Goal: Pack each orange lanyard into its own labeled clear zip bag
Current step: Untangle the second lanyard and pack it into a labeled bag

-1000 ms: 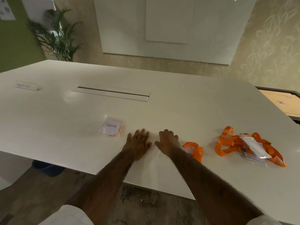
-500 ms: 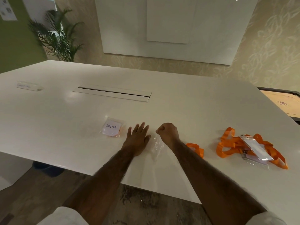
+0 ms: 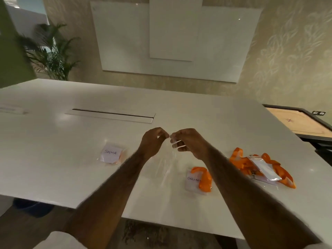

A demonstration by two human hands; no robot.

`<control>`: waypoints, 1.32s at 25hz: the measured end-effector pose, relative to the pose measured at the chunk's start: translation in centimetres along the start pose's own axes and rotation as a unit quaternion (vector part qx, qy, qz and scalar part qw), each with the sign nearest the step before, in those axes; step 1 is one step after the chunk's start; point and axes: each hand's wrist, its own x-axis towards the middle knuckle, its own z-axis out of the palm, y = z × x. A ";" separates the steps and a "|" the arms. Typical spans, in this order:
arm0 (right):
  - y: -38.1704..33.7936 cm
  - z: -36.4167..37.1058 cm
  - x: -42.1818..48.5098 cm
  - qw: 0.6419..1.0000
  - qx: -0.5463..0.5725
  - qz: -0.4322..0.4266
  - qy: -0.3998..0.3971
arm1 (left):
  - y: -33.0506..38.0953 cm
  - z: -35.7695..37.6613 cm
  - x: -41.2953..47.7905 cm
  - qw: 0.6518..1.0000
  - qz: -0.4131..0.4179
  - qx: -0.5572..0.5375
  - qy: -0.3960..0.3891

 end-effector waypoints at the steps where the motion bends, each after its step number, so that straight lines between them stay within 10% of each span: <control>1: -0.3 -1.3 -0.4 1.000 -0.003 0.001 -0.003 | 1.0 0.3 0.5 1.000 -0.009 -0.022 0.005; 8: -1.0 -8.6 -2.6 0.996 -0.087 -0.005 0.017 | 6.6 4.3 3.2 0.997 0.000 -0.071 -0.008; 13: -1.2 -12.8 -2.6 0.994 -0.091 -0.031 0.043 | 10.1 7.4 3.7 0.987 0.068 0.022 0.146; 21: -1.1 -17.8 -1.9 0.993 -0.102 -0.062 0.007 | 15.1 12.0 4.6 0.989 -0.101 -0.106 0.016; 33: -0.9 -18.3 -1.0 0.964 -0.195 -0.046 0.175 | 15.2 12.1 6.7 0.998 -0.014 0.065 -0.020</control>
